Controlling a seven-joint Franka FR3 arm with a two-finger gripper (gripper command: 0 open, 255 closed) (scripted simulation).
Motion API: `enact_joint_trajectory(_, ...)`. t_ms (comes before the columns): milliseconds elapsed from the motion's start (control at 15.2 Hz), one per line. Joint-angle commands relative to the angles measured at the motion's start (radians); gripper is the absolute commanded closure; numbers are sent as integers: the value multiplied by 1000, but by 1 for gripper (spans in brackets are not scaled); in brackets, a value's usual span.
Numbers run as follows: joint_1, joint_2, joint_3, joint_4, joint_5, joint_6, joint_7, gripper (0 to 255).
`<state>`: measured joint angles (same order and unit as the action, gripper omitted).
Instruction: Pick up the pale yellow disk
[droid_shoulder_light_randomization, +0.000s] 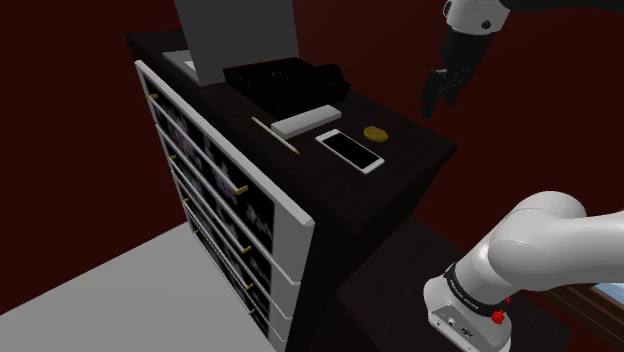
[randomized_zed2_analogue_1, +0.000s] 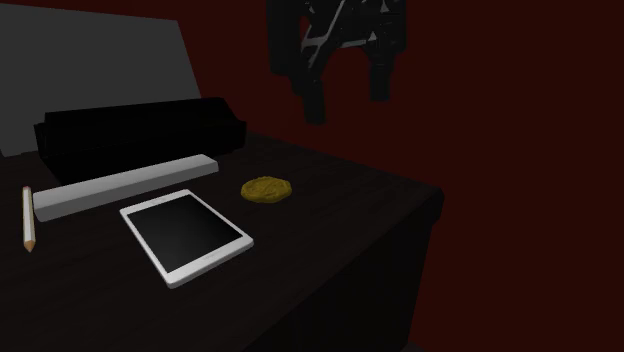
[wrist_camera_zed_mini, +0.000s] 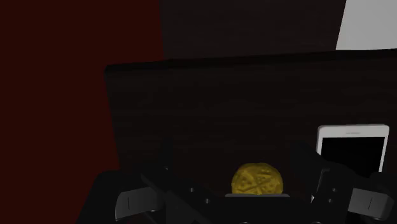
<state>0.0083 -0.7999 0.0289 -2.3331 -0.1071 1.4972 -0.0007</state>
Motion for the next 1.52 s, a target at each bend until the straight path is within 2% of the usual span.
enact_joint_trajectory(0, 0, 0, 0, 0, 0, 0, 0, 0)
enact_joint_trajectory(726, 76, 289, -32, 3, 103, 361, -84, 0)
enact_joint_trajectory(1188, 75, 299, -31, -84, 103, 458, -84, 0)
enact_joint_trajectory(1386, 75, 300, -32, -91, 103, 466, -84, 0)
enact_joint_trajectory(1452, 75, 301, -32, -91, 103, 466, -84, 255)
